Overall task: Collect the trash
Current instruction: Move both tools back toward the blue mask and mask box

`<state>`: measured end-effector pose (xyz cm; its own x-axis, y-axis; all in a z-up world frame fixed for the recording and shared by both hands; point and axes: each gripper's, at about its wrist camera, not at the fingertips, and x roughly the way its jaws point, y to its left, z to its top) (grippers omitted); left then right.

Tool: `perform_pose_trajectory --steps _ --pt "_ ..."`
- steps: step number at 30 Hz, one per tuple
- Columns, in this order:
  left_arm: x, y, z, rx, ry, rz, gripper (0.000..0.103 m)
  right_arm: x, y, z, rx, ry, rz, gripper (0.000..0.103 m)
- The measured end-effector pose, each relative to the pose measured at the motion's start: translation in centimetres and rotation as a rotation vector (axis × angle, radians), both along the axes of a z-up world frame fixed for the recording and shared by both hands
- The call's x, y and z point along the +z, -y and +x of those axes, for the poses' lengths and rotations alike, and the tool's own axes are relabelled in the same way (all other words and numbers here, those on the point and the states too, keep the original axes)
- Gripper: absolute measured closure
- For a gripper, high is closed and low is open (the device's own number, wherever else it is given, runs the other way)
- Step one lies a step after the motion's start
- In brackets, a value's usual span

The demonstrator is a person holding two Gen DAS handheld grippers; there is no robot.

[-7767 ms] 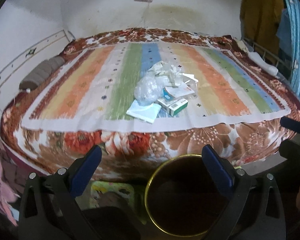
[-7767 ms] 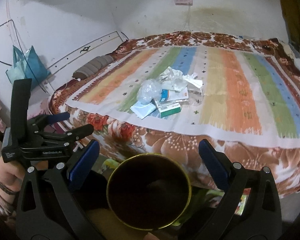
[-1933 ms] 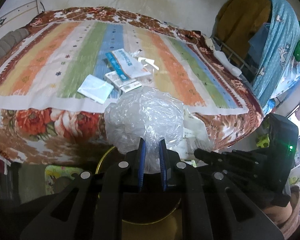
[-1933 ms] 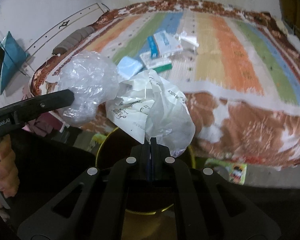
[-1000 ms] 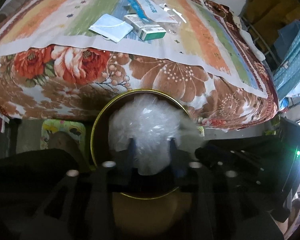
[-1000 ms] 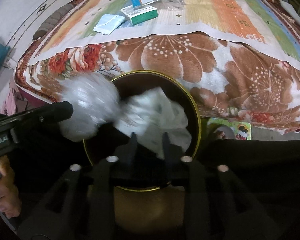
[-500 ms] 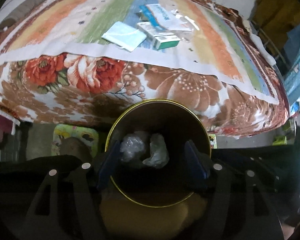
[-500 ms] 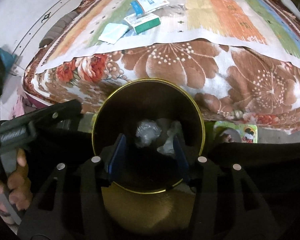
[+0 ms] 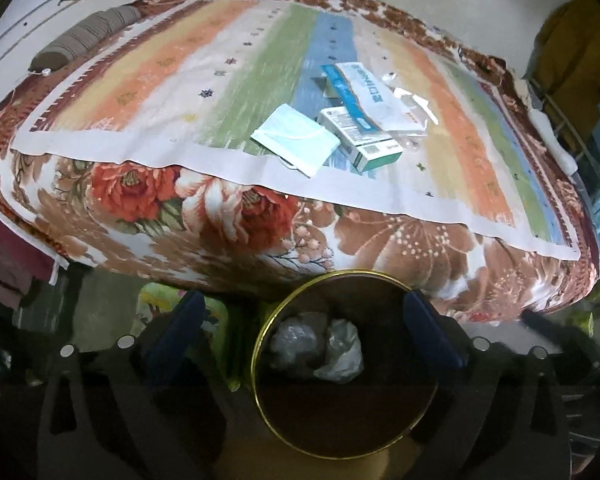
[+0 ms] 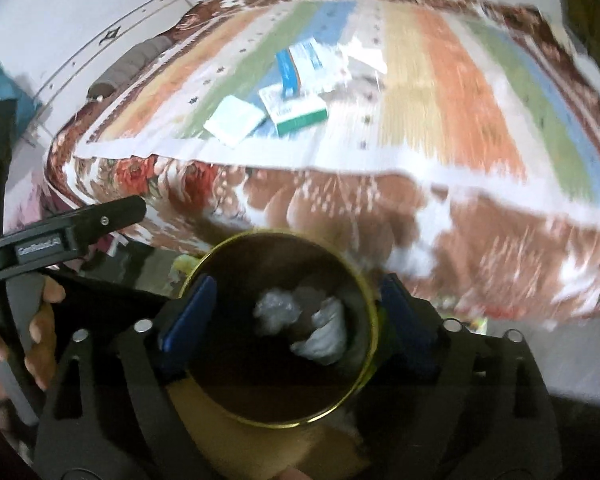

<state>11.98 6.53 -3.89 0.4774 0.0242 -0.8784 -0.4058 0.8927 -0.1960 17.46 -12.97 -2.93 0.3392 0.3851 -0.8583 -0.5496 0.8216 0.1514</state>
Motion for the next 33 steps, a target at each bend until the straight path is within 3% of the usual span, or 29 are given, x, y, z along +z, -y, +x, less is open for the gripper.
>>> perform_pose_trajectory --steps 4,11,15,21,24,30,33 --pt "0.2 -0.4 1.2 -0.009 -0.024 0.051 0.006 0.3 -0.7 1.1 0.038 -0.006 0.012 0.013" --pt "1.0 -2.9 3.7 -0.017 -0.036 0.085 0.006 0.8 -0.9 3.6 0.006 -0.002 0.043 0.009" --pt "0.8 -4.3 4.7 0.014 -0.056 0.047 0.006 1.1 -0.6 5.6 -0.032 -0.015 0.065 0.009" --pt "0.2 -5.9 6.2 0.044 -0.062 -0.067 0.006 1.5 -1.3 7.9 -0.044 0.004 0.055 0.009" --pt "0.1 -6.4 6.9 0.048 -0.069 -0.064 0.006 2.0 -1.9 8.8 -0.035 0.033 0.054 0.009" --pt "-0.1 -6.8 8.9 0.011 -0.114 0.015 0.006 2.5 -3.3 10.5 -0.019 0.087 0.029 0.009" --pt "-0.6 -7.0 9.9 -0.024 -0.131 0.0 0.006 2.4 -3.8 11.4 -0.011 0.094 0.021 0.009"
